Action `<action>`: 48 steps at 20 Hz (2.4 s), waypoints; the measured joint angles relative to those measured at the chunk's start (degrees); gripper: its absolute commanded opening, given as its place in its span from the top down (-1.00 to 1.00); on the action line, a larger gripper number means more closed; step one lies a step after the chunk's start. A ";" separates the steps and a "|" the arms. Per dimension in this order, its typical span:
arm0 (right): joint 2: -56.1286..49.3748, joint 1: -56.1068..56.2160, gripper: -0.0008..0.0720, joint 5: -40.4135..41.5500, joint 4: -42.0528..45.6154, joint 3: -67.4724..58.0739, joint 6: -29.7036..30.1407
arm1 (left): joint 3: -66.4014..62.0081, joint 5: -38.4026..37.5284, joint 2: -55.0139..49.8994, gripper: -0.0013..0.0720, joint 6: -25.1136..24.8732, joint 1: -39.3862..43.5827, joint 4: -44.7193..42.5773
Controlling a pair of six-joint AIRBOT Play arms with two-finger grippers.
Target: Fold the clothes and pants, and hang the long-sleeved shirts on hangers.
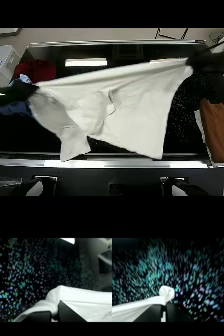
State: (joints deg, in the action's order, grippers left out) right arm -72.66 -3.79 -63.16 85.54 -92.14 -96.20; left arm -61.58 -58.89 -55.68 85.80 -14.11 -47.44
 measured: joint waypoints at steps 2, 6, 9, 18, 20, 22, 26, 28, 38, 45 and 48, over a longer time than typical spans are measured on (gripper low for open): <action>-8.48 0.00 0.86 -0.02 -3.10 0.46 -3.78 | 2.58 2.32 -8.98 0.89 -1.90 1.81 -0.17; -19.96 0.00 0.47 0.50 -12.39 0.79 -8.98 | 1.75 4.26 -22.23 0.09 -4.09 3.21 2.36; -23.02 -0.70 -0.56 0.50 -16.09 0.61 -9.46 | -2.12 3.30 -26.67 -0.68 -6.97 2.58 2.95; -21.49 -17.20 -0.58 -21.29 -17.59 5.29 2.54 | -5.97 -16.48 -29.42 -0.60 -10.03 -9.49 -13.31; -20.46 -18.69 -0.58 -23.85 -17.46 9.46 4.22 | -1.75 -16.85 -29.64 -0.44 -11.78 -10.08 -12.96; -19.61 -19.39 -0.58 -25.14 -17.79 13.11 5.44 | 1.66 -15.69 -30.08 -0.37 -13.86 -9.68 -10.95; -18.88 -19.98 -0.57 -26.80 -18.64 16.87 6.86 | 4.68 -12.83 -32.24 -0.31 -15.89 -7.21 -7.45; -18.78 -20.09 -0.57 -27.30 -18.95 17.55 7.15 | 5.18 -11.85 -33.44 -0.18 -16.28 -5.79 -5.51; -18.69 -15.85 -0.58 -23.80 -20.11 27.23 9.29 | 5.64 -9.42 -34.07 0.89 -16.44 -2.12 -3.69; -18.67 -6.75 0.52 -14.97 -25.44 32.46 10.45 | 5.64 -11.02 -31.34 0.89 -16.20 -2.01 -3.58; -18.62 -4.28 0.86 -12.22 -26.45 32.65 9.07 | 5.60 -11.74 -30.42 0.89 -15.91 -2.01 -3.52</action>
State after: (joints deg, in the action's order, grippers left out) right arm -91.29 -8.08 -75.37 59.09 -59.48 -87.13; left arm -55.99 -70.63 -86.11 69.89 -16.12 -50.96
